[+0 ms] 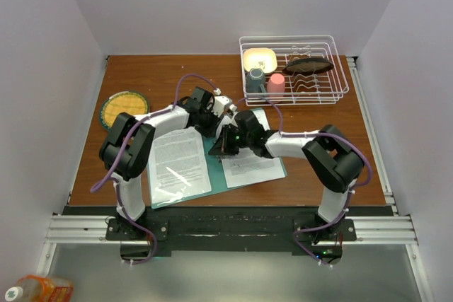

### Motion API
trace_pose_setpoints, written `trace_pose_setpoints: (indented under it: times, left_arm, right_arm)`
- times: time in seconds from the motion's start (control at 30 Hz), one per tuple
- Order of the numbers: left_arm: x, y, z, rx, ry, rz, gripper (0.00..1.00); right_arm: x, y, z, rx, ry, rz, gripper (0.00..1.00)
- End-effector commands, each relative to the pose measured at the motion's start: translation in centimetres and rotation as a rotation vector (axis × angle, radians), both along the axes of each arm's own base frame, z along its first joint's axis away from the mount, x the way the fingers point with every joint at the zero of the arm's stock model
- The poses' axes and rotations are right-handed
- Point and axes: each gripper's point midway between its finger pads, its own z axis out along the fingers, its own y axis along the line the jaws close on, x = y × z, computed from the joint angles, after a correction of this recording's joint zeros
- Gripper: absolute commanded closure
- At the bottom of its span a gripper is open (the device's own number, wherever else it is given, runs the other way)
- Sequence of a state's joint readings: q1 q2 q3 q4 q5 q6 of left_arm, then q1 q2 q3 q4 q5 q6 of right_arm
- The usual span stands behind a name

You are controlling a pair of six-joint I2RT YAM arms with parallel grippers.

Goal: Put the files into the folder

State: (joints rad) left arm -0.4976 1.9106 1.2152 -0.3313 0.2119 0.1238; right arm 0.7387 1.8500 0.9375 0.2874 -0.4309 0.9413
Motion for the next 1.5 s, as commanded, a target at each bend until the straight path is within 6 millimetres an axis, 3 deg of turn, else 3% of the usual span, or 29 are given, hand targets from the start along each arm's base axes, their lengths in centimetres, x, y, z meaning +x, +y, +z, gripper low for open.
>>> trace_pose_setpoints:
  times: [0.0,0.07,0.17,0.4,0.77,1.17,1.47]
  left_arm:
    - [-1.1,0.9,-0.5,0.023,0.039,-0.005,0.69]
    - [-1.1,0.9,-0.5,0.021,0.038,-0.004,0.69]
    - [-1.1,0.9,-0.5,0.022,0.039,-0.004,0.69]
    - [-1.1,1.0,-0.5,0.026,0.034,-0.005,0.69]
    - [-1.0,1.0,-0.4,0.030,0.031,-0.008,0.69]
    - [-0.9,1.1,-0.6,0.037,0.033,-0.002,0.69]
    - [-0.7,1.0,-0.7,0.040,0.038,-0.003,0.69]
  right_arm:
    - [2.1,-0.8,5.6,-0.011,-0.265,-0.004,0.98]
    - [2.8,-1.4,7.3,-0.026,-0.347,-0.019,0.98]
    - [3.4,-1.8,7.6,-0.062,-0.363,-0.016,0.98]
    - [3.2,-1.4,6.3,-0.065,-0.328,0.011,1.00]
    - [1.6,-1.7,1.7,-0.073,-0.229,0.028,1.00]
    - [0.3,-2.2,-0.2,-0.083,-0.200,0.063,1.00]
    - [-1.6,-3.5,-3.5,-0.221,-0.188,0.129,1.00]
